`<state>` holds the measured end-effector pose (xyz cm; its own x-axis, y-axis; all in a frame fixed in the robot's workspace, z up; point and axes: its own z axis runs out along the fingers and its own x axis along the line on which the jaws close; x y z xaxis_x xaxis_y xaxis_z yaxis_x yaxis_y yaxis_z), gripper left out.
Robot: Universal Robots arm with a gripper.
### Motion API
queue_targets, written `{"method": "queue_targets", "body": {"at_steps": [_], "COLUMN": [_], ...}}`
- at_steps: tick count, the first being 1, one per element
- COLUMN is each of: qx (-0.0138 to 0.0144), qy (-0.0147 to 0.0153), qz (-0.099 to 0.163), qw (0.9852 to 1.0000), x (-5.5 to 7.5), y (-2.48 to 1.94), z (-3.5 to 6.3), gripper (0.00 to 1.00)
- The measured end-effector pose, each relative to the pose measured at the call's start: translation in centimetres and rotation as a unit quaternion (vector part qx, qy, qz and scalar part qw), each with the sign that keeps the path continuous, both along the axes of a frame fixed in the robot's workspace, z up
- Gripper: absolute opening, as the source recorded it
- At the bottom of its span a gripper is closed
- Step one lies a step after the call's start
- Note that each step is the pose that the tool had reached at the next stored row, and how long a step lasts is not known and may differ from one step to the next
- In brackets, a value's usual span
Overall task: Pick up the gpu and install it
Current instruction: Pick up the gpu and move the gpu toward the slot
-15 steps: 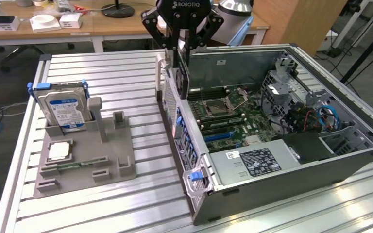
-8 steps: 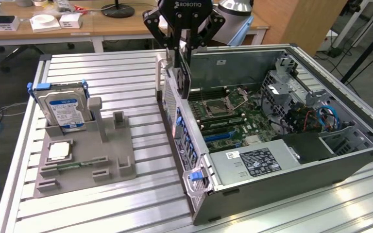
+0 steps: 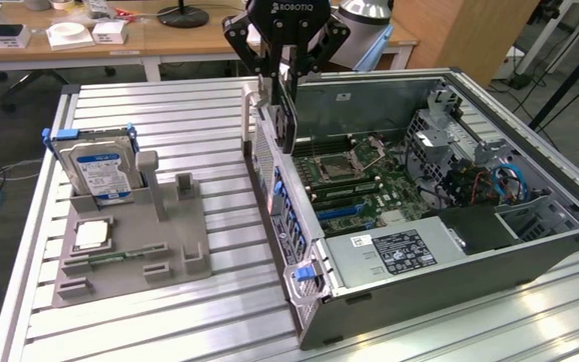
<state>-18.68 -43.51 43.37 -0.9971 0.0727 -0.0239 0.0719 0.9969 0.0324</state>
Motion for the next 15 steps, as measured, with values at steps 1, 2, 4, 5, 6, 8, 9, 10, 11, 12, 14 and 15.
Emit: {"method": "queue_targets", "body": {"at_steps": [1,2,4,5,6,8,9,10,11,12,14,15], "qx": [0.0,0.0,0.0,0.0,0.0,0.0,0.0,0.0,0.0,-0.0001,0.0,0.0001], "qy": [0.0,0.0,0.0,0.0,0.0,0.0,0.0,0.0,0.0,0.0,0.0,0.0], "qz": [0.0,0.0,0.0,0.0,0.0,0.0,0.0,0.0,0.0,0.0,0.0,0.0], "qw": [1.0,1.0,1.0,1.0,1.0,1.0,1.0,1.0,1.0,1.0,1.0,1.0], "x": [0.05,0.09,0.17,0.23,0.31,0.43,0.48,0.53,0.6,0.66,0.75,0.79], "y": [0.01,0.02,0.06,0.08,0.08,0.11,0.13,0.14,0.14,0.15,0.15,0.15], "z": [0.0,0.0,0.0,0.0,-0.01,0.0,-0.01,-0.01,0.0,0.0,0.0,0.0], "gripper": [0.26,0.26,0.26,0.26,0.26,0.26,0.26,0.26,0.26,0.26,0.26,0.26]}}
